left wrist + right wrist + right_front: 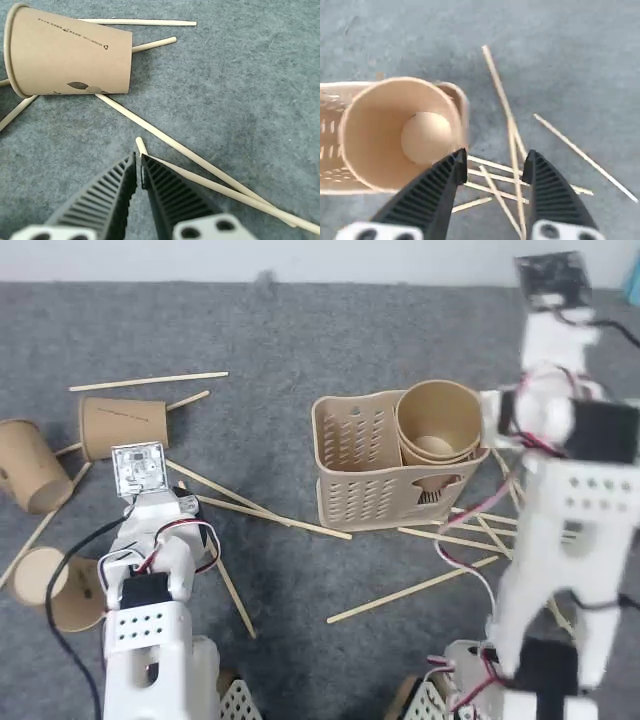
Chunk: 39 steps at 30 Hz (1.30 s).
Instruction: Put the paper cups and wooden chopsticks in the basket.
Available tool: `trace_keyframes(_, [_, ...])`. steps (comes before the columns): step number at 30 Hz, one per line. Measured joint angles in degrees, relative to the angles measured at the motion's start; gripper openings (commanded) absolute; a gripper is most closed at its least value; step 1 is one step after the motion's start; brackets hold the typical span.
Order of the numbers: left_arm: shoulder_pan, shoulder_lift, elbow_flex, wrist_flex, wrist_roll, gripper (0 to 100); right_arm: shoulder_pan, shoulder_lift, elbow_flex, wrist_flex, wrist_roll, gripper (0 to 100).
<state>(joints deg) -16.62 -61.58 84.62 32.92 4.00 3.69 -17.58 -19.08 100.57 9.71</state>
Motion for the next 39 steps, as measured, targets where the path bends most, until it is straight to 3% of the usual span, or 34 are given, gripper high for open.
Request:
trace_keyframes(5, [0.0, 0.0, 0.0, 0.0, 0.0, 1, 6.9, -4.9, 16.3, -1.1, 4.4, 0.2])
trace_keyframes(10, [-5.1, 0.0, -0.3, 0.0, -0.2, 1, 8.9, -6.4, 37.0, -8.1, 13.9, 0.9])
trace_keyframes(15, [-11.5, 0.0, -4.3, 0.5, -0.3, 1, 13.6, -9.8, 55.6, -20.6, 18.5, 0.9])
trace_keyframes(22, [-22.4, 0.0, -19.3, 15.4, -0.4, 1, 12.8, -11.4, 81.2, -44.0, 19.1, 0.8])
trace_keyframes(27, [-29.9, 0.0, -27.3, 23.9, -6.6, 1, 12.1, -13.4, 84.4, -46.9, 19.1, 0.8])
trace_keyframes(33, [-35.6, 0.0, -28.2, 26.9, -12.6, 1, 12.2, -14.2, 85.4, -46.9, 19.1, 0.8])
trace_keyframes(39, [-36.0, 10.8, -30.5, 30.8, -14.3, 1, 12.4, -14.2, 85.4, -46.9, 19.1, 0.8])
